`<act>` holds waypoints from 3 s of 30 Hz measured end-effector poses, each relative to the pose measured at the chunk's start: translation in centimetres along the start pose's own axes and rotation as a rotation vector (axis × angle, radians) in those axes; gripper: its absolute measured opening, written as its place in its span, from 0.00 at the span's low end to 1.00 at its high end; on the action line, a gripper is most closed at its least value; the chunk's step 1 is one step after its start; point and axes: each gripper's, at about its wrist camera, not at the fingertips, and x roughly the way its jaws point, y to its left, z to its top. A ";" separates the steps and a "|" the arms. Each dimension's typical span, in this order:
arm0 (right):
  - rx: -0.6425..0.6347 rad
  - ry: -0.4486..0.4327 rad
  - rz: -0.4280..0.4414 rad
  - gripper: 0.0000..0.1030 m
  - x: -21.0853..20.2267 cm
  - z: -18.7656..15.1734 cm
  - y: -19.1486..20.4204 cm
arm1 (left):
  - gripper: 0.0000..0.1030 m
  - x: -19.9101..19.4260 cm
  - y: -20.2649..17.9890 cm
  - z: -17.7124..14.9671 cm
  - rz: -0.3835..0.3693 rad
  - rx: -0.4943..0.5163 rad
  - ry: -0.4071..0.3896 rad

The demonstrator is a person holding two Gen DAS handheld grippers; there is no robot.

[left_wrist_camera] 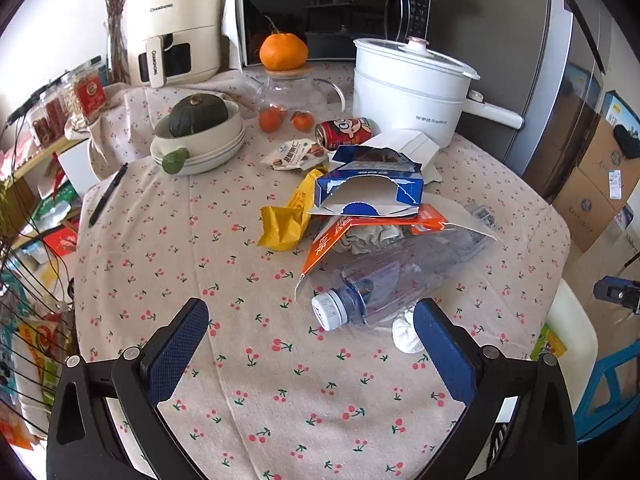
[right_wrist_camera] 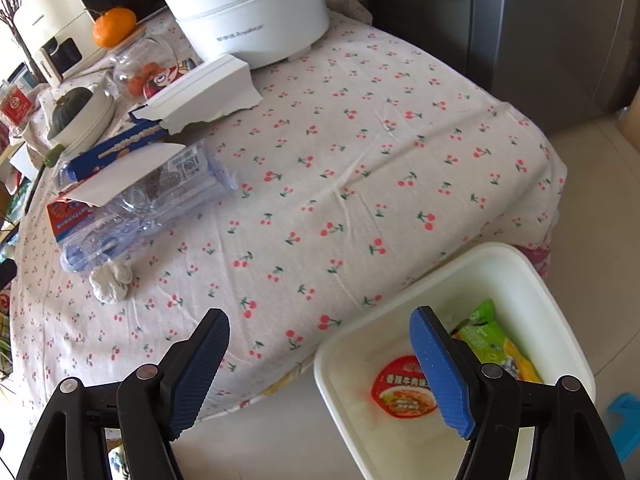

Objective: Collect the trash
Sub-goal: 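Return both tools from the bin toward the table trash, then grasp the orange-and-brown paper bag with the left tool, then grasp the blue biscuit box flap with the right tool while the left tool holds the paper bag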

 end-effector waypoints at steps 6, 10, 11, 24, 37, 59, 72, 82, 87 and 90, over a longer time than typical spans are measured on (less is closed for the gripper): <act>-0.021 -0.015 0.031 0.77 0.5 0.9 2.8 | 0.98 2.4 0.3 1.0 -0.057 -0.025 0.008; -0.039 -0.021 0.024 0.77 0.8 1.1 4.0 | 0.84 3.9 0.2 1.8 -0.141 -0.084 -0.004; -0.042 -0.025 0.025 0.77 0.8 1.1 4.2 | 0.78 4.3 0.0 2.0 -0.149 -0.084 -0.006; -0.058 -0.039 0.048 0.77 0.9 1.3 6.4 | 0.11 4.0 -2.4 2.8 -0.170 -0.024 -0.043; -0.035 -0.046 0.048 0.77 0.9 1.3 6.1 | 0.03 -4.8 -0.9 1.6 -0.218 -0.068 -0.125; -0.324 -0.072 -0.083 0.77 9.1 9.8 17.5 | 0.01 -8.8 10.1 -0.6 -0.048 -0.399 -0.194; -0.462 -0.083 -0.231 0.15 17.3 12.7 22.5 | 0.01 -7.6 10.7 -0.2 -0.037 -0.395 -0.173; -0.499 -0.289 -0.293 0.00 9.5 14.0 20.3 | 0.01 -9.4 10.0 -0.4 -0.096 -0.420 -0.216; -0.436 -0.391 -0.311 0.00 3.6 15.4 17.5 | 0.01 -10.1 9.2 -0.2 -0.124 -0.420 -0.240; -0.396 -0.435 -0.302 0.00 0.1 15.7 15.8 | 0.01 -10.5 8.5 0.0 -0.137 -0.415 -0.251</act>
